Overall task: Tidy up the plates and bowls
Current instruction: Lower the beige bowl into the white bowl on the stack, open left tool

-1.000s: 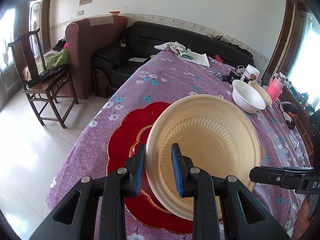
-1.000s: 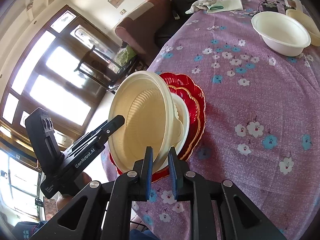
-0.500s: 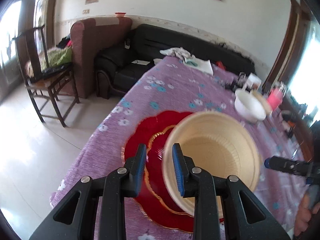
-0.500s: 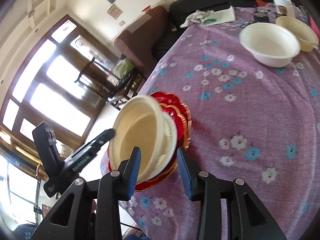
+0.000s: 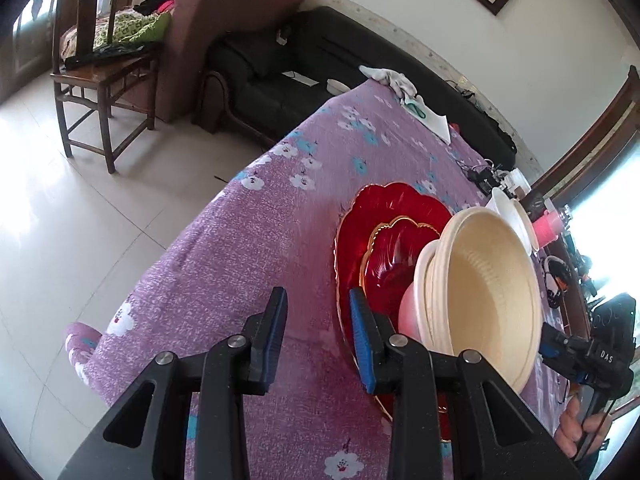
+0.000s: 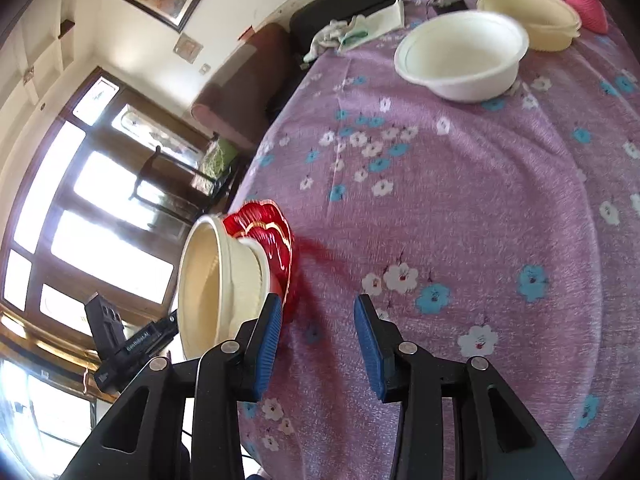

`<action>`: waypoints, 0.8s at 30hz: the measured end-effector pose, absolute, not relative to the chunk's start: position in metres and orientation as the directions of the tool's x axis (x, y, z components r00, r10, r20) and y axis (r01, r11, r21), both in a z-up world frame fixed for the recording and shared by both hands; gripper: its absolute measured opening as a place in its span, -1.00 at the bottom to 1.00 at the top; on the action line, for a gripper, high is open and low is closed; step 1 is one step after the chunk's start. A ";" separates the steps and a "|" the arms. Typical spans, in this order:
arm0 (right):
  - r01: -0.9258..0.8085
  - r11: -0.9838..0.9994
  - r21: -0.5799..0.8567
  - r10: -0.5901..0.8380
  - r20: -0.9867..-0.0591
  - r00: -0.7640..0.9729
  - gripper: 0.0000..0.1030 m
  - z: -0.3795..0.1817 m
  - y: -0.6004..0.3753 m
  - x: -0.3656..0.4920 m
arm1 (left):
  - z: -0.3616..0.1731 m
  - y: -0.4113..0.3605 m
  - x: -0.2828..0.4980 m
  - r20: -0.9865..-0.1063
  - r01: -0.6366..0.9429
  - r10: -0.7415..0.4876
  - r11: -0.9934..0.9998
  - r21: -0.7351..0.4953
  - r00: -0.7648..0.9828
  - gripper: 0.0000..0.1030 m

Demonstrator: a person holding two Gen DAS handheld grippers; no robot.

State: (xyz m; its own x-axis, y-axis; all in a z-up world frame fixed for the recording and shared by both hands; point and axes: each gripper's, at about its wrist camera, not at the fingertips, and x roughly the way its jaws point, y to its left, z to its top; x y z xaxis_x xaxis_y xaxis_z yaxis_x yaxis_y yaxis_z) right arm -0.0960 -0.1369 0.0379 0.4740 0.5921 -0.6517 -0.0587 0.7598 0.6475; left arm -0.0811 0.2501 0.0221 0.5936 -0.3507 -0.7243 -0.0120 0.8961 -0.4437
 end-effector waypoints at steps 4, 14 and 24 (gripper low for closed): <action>-0.072 0.770 0.634 0.597 -0.677 0.430 -0.34 0.024 -0.118 -0.090 | 0.017 0.241 -0.075 -0.739 -0.010 -0.331 0.910 -0.415 0.586 -0.42; -0.090 0.764 0.639 0.614 -0.676 0.407 -0.57 0.013 -0.100 -0.082 | 0.017 0.219 -0.061 -0.748 0.014 -0.313 0.927 -0.376 0.585 -0.72; -0.031 0.792 0.610 0.552 -0.693 0.464 -0.57 0.015 -0.130 -0.065 | 0.018 0.181 -0.026 -0.746 0.060 -0.341 0.924 -0.377 0.572 -0.72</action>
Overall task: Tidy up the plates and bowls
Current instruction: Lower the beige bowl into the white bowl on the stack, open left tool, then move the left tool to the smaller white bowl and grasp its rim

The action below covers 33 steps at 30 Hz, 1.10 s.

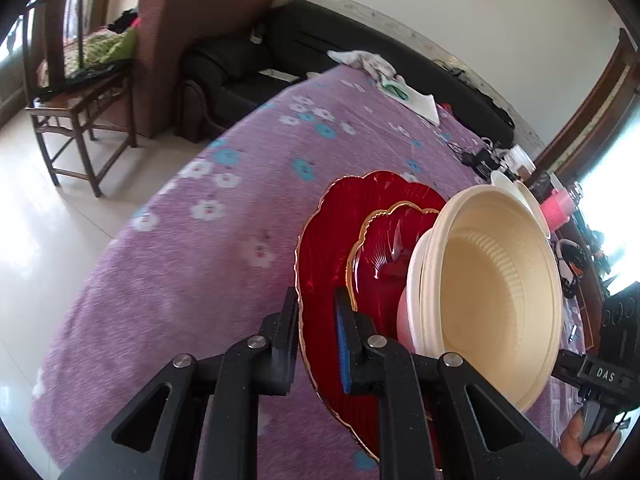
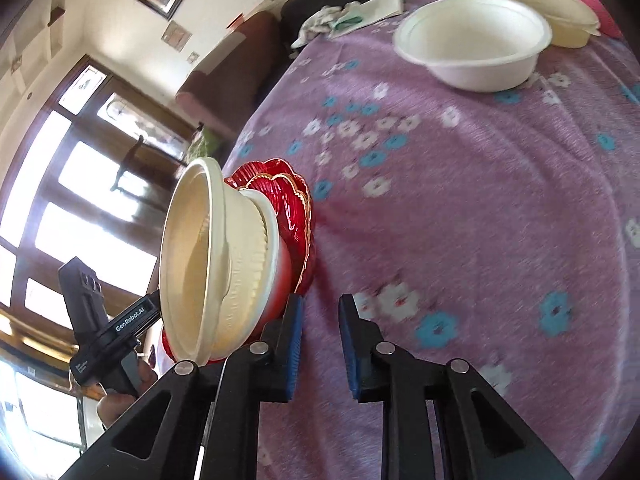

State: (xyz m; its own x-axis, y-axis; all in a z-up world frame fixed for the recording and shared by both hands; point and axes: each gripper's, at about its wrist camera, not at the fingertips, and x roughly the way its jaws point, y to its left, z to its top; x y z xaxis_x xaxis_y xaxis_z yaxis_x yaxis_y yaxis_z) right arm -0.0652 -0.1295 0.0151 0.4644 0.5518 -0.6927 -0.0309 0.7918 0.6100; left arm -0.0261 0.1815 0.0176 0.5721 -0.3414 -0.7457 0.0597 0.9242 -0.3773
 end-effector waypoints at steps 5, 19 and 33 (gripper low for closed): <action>0.011 0.799 0.601 0.515 -0.694 0.503 -0.57 0.024 -0.166 -0.066 | 0.022 0.191 -0.030 -0.743 0.056 -0.339 0.924 -0.378 0.577 -0.58; 0.248 0.796 0.552 0.308 -0.722 0.619 -0.57 0.052 -0.296 -0.011 | 0.129 0.109 -0.004 -0.695 0.319 -0.458 0.888 -0.331 0.554 -0.34; 0.267 0.791 0.550 0.295 -0.726 0.621 -0.45 0.049 -0.319 0.026 | 0.103 -0.088 0.123 -0.856 0.361 -0.316 0.918 -0.166 0.410 -0.19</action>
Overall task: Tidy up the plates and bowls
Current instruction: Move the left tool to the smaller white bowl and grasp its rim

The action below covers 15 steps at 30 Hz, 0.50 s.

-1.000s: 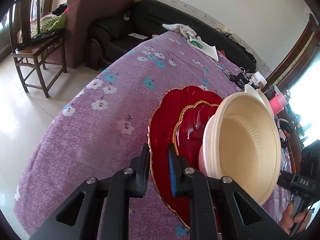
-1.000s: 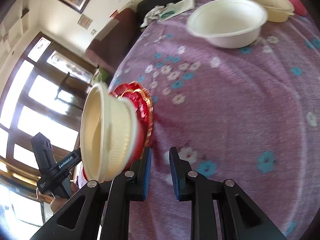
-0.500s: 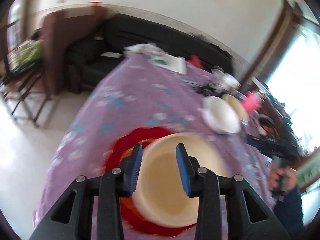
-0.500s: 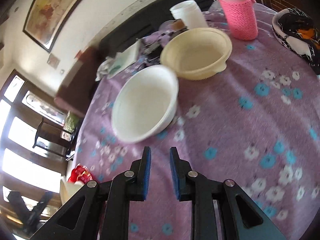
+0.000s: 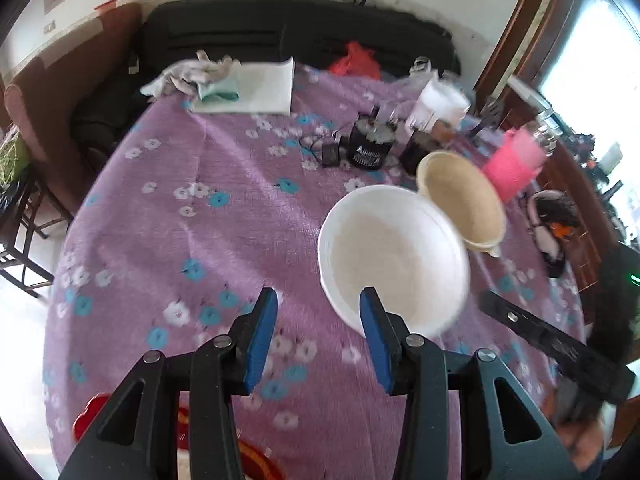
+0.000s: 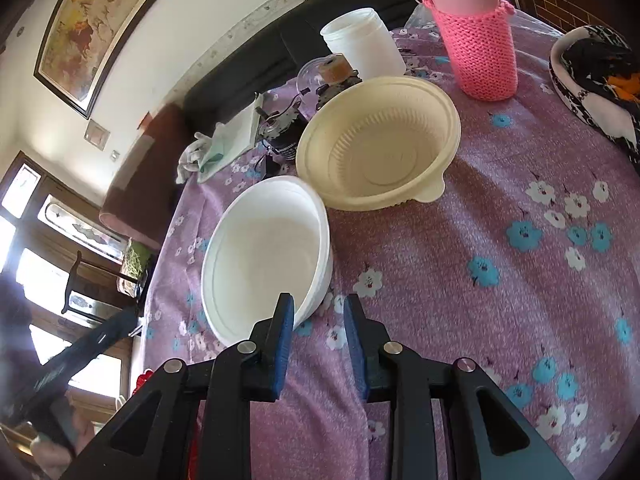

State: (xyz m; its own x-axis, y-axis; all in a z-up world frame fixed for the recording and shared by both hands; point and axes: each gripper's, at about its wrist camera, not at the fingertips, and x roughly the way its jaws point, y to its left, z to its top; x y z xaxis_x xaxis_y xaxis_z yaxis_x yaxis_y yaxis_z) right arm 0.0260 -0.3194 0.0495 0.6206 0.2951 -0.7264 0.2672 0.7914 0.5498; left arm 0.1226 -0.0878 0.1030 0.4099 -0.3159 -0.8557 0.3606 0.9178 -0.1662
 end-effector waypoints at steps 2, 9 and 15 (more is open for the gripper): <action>0.264 0.796 0.545 0.297 -0.731 0.614 -0.45 0.048 -0.321 0.029 | 0.090 -0.095 0.135 -0.874 0.340 -0.284 0.929 -0.148 0.395 -0.19; 0.260 0.800 0.541 0.297 -0.733 0.612 -0.45 0.046 -0.329 0.039 | 0.059 -0.112 0.160 -0.908 0.331 -0.234 0.937 -0.114 0.349 -0.19; 0.261 0.801 0.539 0.304 -0.742 0.598 -0.45 0.037 -0.325 0.049 | 0.046 -0.116 0.166 -0.918 0.314 -0.226 0.942 -0.120 0.327 -0.32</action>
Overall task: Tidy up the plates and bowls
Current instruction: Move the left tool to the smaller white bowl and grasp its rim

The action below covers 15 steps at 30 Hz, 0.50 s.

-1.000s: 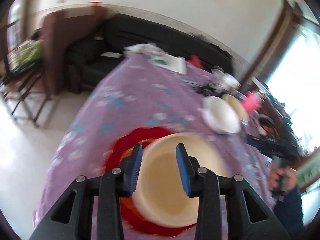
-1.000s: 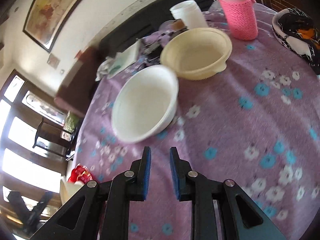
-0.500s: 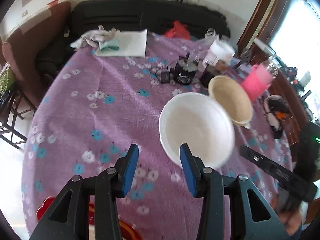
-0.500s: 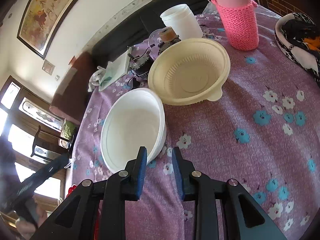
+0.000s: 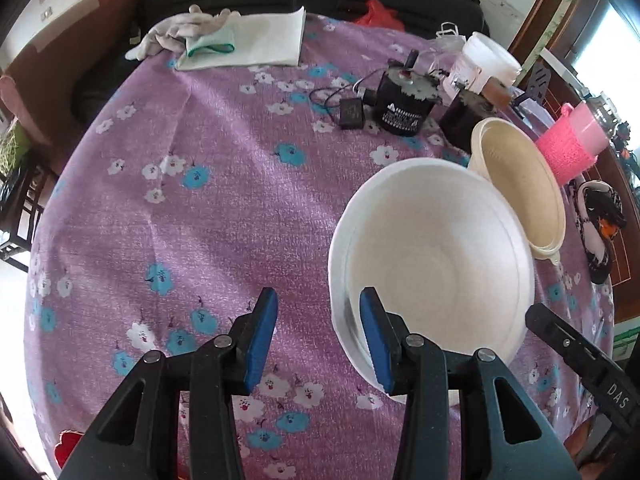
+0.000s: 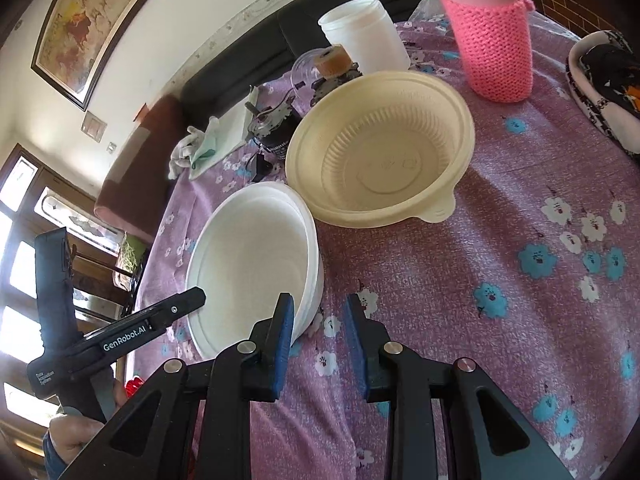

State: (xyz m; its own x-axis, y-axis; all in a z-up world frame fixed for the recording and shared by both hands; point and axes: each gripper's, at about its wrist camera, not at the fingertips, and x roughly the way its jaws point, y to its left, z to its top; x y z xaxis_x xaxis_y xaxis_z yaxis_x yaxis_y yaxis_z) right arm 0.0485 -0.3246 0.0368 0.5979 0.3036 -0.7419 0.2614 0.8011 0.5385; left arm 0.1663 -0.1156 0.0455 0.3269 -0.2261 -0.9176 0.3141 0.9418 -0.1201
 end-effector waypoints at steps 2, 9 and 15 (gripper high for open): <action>0.255 0.802 0.541 0.312 -0.743 0.592 -0.45 0.033 -0.322 0.052 | 0.043 -0.117 0.166 -0.920 0.319 -0.245 0.937 -0.144 0.306 -0.62; 0.221 0.817 0.533 0.304 -0.723 0.620 -0.78 0.044 -0.314 0.040 | 0.073 -0.120 0.144 -0.885 0.357 -0.307 0.917 -0.177 0.350 -0.78; 0.179 0.798 0.576 0.332 -0.668 0.666 -0.78 0.069 -0.322 -0.002 | 0.103 -0.115 0.101 -0.847 0.428 -0.383 0.879 -0.211 0.369 -0.78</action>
State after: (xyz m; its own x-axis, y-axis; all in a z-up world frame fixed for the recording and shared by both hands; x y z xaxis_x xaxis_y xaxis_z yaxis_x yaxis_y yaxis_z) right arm -0.0018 -0.3217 0.0691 0.6662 0.3323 -0.6677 0.1792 0.7977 0.5759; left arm 0.1011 -0.1148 0.1026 0.3686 -0.3833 -0.8469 0.4281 0.8787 -0.2113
